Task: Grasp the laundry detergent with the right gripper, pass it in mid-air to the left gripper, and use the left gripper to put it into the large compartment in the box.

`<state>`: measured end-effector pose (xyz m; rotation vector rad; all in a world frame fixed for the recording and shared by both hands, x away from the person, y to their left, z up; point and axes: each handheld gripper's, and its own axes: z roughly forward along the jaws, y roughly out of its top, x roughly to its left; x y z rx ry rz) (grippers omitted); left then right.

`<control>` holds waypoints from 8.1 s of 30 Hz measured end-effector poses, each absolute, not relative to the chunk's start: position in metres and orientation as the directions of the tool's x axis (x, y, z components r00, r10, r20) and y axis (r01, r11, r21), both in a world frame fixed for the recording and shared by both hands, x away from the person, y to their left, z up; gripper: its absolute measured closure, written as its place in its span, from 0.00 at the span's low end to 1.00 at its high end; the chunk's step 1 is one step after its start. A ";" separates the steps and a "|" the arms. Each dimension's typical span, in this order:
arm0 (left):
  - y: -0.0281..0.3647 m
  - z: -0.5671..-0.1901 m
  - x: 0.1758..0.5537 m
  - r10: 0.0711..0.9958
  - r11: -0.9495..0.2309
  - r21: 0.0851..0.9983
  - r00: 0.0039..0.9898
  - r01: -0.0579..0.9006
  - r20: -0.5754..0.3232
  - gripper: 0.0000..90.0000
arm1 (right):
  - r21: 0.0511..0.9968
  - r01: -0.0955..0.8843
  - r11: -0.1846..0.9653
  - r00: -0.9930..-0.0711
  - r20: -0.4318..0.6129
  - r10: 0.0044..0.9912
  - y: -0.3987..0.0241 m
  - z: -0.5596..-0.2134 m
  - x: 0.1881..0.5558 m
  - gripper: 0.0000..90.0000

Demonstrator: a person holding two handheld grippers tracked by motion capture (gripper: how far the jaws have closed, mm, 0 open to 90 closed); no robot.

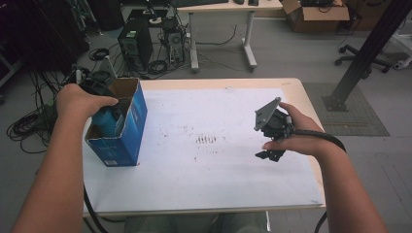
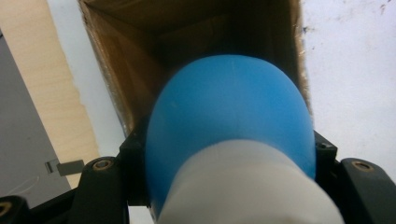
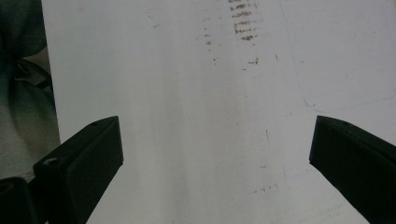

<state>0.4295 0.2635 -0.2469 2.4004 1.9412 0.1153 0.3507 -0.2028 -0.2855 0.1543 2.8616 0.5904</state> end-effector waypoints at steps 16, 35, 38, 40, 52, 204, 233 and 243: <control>0.268 -0.272 0.430 0.977 -0.214 0.077 0.212 0.974 0.024 0.42 | 0.396 0.048 0.917 -0.974 -0.187 0.131 -0.197 -0.287 0.349 0.03; 0.269 -0.286 0.432 0.977 -0.214 0.071 0.213 0.974 0.021 0.42 | 0.392 0.060 0.918 -0.974 -0.177 0.139 -0.200 -0.287 0.350 0.03; 0.269 -0.287 0.432 0.976 -0.216 0.070 0.215 0.974 0.021 0.42 | 0.388 0.061 0.920 -0.975 -0.176 0.139 -0.201 -0.287 0.350 0.03; 0.269 -0.287 0.432 0.976 -0.217 0.069 0.216 0.974 0.022 0.42 | 0.390 0.063 0.919 -0.975 -0.174 0.141 -0.201 -0.288 0.351 0.03; 0.268 -0.288 0.432 0.976 -0.218 0.068 0.217 0.974 0.025 0.42 | 0.389 0.062 0.919 -0.975 -0.174 0.139 -0.201 -0.289 0.350 0.03; 0.096 -0.188 0.392 0.310 -0.950 0.054 0.950 0.309 0.020 0.06 | 0.351 0.082 0.933 -0.980 -0.142 0.139 -0.214 -0.284 0.347 0.03; 0.090 -0.190 0.391 0.270 -0.961 0.059 0.963 0.269 0.010 0.05 | 0.321 0.082 0.943 -0.981 -0.141 0.133 -0.204 -0.278 0.367 0.03; 0.093 -0.190 0.390 0.284 -0.957 0.060 0.958 0.283 0.019 0.05 | 0.323 0.077 0.943 -0.980 -0.148 0.131 -0.201 -0.276 0.365 0.03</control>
